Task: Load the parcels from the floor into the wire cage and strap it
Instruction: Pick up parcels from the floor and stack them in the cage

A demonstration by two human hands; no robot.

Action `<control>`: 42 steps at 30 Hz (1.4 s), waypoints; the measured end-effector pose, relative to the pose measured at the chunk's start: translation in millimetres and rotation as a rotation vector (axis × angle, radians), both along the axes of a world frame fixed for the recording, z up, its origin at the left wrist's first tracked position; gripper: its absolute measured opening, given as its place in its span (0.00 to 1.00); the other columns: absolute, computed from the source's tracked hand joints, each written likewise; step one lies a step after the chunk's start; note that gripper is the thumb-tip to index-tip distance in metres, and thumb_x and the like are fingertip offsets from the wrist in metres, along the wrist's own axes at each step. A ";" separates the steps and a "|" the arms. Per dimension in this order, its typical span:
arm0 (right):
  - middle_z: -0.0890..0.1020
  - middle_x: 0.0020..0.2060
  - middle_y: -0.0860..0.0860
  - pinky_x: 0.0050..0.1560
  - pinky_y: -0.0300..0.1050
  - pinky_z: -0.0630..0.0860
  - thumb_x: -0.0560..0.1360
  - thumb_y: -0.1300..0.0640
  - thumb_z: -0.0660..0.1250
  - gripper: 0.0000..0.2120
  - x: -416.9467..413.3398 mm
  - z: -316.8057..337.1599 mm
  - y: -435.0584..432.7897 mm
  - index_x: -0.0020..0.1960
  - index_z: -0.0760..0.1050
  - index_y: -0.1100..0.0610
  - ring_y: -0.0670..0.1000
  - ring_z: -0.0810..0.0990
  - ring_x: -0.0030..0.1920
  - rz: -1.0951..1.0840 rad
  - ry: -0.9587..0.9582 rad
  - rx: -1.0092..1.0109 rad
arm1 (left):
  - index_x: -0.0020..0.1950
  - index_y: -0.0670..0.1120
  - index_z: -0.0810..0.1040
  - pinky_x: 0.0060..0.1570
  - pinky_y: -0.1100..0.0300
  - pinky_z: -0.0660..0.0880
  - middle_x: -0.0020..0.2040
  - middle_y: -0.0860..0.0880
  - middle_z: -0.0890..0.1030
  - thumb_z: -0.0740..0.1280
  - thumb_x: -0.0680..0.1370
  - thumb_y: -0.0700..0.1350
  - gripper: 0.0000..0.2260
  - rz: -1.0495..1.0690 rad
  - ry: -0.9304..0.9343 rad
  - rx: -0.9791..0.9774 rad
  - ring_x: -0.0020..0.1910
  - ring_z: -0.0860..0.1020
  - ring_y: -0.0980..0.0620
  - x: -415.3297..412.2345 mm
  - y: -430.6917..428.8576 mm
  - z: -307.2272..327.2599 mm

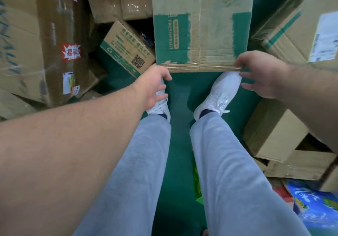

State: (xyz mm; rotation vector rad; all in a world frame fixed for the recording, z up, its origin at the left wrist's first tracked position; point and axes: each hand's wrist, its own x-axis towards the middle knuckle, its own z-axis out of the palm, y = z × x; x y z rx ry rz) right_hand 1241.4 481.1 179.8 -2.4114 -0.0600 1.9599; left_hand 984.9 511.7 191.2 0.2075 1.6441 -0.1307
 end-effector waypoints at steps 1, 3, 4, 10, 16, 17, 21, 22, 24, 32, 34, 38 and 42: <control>0.77 0.66 0.40 0.51 0.48 0.75 0.66 0.51 0.69 0.28 1.4 13.4 2.9 0.67 0.76 0.45 0.46 0.76 0.63 -0.011 -0.014 0.031 | 0.64 0.58 0.71 0.69 0.43 0.71 0.71 0.51 0.68 0.64 0.75 0.38 0.21 0.045 -0.020 0.020 0.70 0.69 0.46 -1.2 1.1 15.0; 0.77 0.65 0.45 0.60 0.50 0.74 0.67 0.50 0.69 0.26 3.4 42.4 7.2 0.65 0.76 0.45 0.50 0.75 0.65 -0.009 -0.051 0.078 | 0.67 0.56 0.70 0.70 0.44 0.67 0.67 0.52 0.68 0.65 0.75 0.39 0.22 0.084 -0.031 0.060 0.68 0.65 0.48 -3.0 1.2 42.7; 0.77 0.65 0.48 0.65 0.53 0.72 0.66 0.50 0.69 0.25 4.0 59.3 8.5 0.64 0.75 0.45 0.53 0.75 0.66 -0.009 -0.066 0.091 | 0.68 0.53 0.70 0.68 0.46 0.65 0.65 0.53 0.70 0.67 0.73 0.41 0.24 0.082 -0.040 0.087 0.68 0.65 0.49 -4.3 2.8 58.0; 0.82 0.59 0.44 0.55 0.51 0.71 0.65 0.50 0.68 0.28 -9.7 194.5 26.4 0.65 0.74 0.44 0.49 0.78 0.61 -0.009 -0.063 0.225 | 0.68 0.48 0.75 0.49 0.54 0.76 0.63 0.45 0.81 0.69 0.60 0.47 0.34 0.173 -0.126 0.220 0.62 0.79 0.46 -16.0 20.7 160.0; 0.83 0.48 0.45 0.41 0.48 0.75 0.79 0.55 0.61 0.12 -51.0 342.4 63.3 0.60 0.79 0.53 0.47 0.80 0.45 -0.017 -0.094 0.317 | 0.46 0.49 0.74 0.56 0.50 0.75 0.46 0.48 0.80 0.62 0.72 0.45 0.05 0.373 -0.139 0.242 0.48 0.77 0.46 -44.4 25.7 296.2; 0.84 0.48 0.45 0.41 0.48 0.74 0.79 0.53 0.62 0.13 -59.9 365.9 70.2 0.60 0.79 0.53 0.46 0.81 0.45 0.006 -0.105 0.310 | 0.47 0.49 0.74 0.56 0.48 0.74 0.47 0.48 0.79 0.62 0.71 0.46 0.06 0.405 -0.126 0.247 0.48 0.76 0.45 -53.4 24.8 320.5; 0.86 0.51 0.47 0.43 0.48 0.73 0.78 0.50 0.64 0.14 -94.4 434.9 88.3 0.61 0.80 0.51 0.48 0.83 0.50 0.202 -0.047 0.329 | 0.54 0.48 0.75 0.52 0.48 0.72 0.48 0.47 0.79 0.62 0.69 0.50 0.15 0.551 -0.118 0.259 0.49 0.73 0.45 -92.5 8.4 387.1; 0.86 0.52 0.47 0.46 0.49 0.74 0.78 0.50 0.64 0.14 -101.5 448.0 90.2 0.61 0.80 0.51 0.49 0.83 0.52 0.238 -0.019 0.334 | 0.55 0.48 0.75 0.53 0.47 0.71 0.49 0.46 0.79 0.63 0.67 0.51 0.18 0.597 -0.122 0.272 0.50 0.73 0.45 -102.3 1.3 399.5; 0.85 0.56 0.47 0.58 0.53 0.74 0.75 0.48 0.66 0.18 -115.2 469.6 91.9 0.63 0.80 0.50 0.52 0.81 0.58 0.328 0.045 0.350 | 0.54 0.47 0.74 0.53 0.46 0.70 0.48 0.46 0.78 0.63 0.65 0.51 0.19 0.695 -0.094 0.320 0.49 0.73 0.45 -120.3 -17.6 421.5; 0.85 0.55 0.47 0.53 0.49 0.76 0.74 0.51 0.64 0.19 -209.5 529.0 79.1 0.63 0.80 0.52 0.47 0.83 0.52 0.619 0.197 0.452 | 0.58 0.46 0.77 0.68 0.47 0.70 0.51 0.44 0.82 0.63 0.66 0.48 0.21 1.118 -0.006 0.488 0.52 0.77 0.44 -165.7 -130.5 484.2; 0.85 0.46 0.46 0.40 0.42 0.73 0.79 0.55 0.61 0.13 -247.2 544.0 69.7 0.58 0.81 0.52 0.42 0.84 0.39 0.759 0.250 0.465 | 0.57 0.47 0.78 0.70 0.47 0.68 0.50 0.45 0.82 0.63 0.65 0.49 0.21 1.187 0.042 0.512 0.52 0.77 0.45 -174.1 -160.7 501.3; 0.86 0.44 0.44 0.36 0.39 0.72 0.81 0.54 0.61 0.11 -328.5 573.5 34.2 0.56 0.81 0.53 0.38 0.83 0.34 1.016 0.340 0.509 | 0.52 0.49 0.77 0.57 0.53 0.68 0.45 0.50 0.81 0.62 0.69 0.49 0.13 1.333 0.191 0.575 0.51 0.75 0.47 -199.9 -236.0 537.1; 0.88 0.48 0.54 0.47 0.54 0.84 0.77 0.47 0.68 0.09 -402.3 588.0 -41.0 0.53 0.81 0.51 0.54 0.88 0.44 1.174 0.430 0.472 | 0.47 0.49 0.79 0.56 0.54 0.67 0.43 0.50 0.82 0.60 0.78 0.43 0.08 1.527 0.353 0.563 0.49 0.75 0.46 -223.0 -339.5 564.0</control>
